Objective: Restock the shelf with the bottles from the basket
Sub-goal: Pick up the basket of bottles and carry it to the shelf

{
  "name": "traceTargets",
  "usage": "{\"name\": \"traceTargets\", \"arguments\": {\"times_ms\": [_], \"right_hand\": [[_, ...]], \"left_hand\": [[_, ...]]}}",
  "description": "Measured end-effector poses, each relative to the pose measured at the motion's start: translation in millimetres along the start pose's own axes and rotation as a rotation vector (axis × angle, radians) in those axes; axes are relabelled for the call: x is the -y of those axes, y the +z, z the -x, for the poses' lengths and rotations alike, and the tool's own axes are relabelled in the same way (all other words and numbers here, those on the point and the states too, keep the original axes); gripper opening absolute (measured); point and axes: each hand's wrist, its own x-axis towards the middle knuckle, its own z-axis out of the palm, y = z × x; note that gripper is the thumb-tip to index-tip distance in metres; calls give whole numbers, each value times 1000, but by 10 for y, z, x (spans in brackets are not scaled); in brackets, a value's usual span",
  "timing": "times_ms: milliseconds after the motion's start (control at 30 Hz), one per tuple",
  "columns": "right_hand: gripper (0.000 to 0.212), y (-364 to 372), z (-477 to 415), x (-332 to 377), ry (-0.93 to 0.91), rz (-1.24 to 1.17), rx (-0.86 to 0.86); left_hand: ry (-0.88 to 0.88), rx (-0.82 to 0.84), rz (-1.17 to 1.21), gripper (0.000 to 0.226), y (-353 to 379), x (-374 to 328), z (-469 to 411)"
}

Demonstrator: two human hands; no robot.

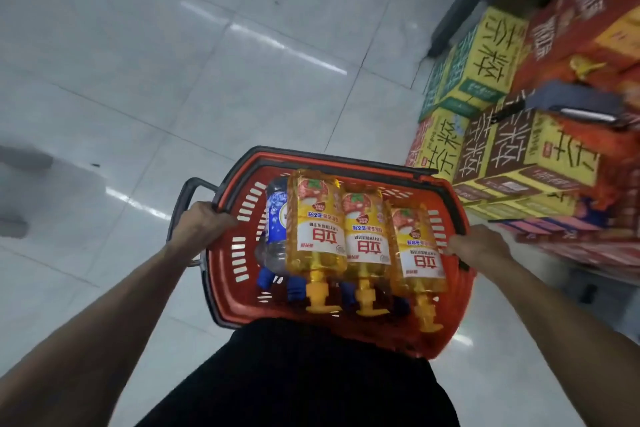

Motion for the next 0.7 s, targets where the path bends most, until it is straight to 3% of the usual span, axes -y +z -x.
{"name": "traceTargets", "arguments": {"times_ms": [267, 467, 700], "right_hand": [[23, -143, -143, 953, -149, 54, -81], [24, -511, -507, 2120, -309, 185, -121], [22, -1019, -723, 3618, -523, 327, -95]], "left_hand": [[-118, -49, 137, 16, -585, -99, -323], [-167, -133, 207, 23, -1132, -412, -695], [-273, -290, 287, 12, -1588, -554, -858]]}}
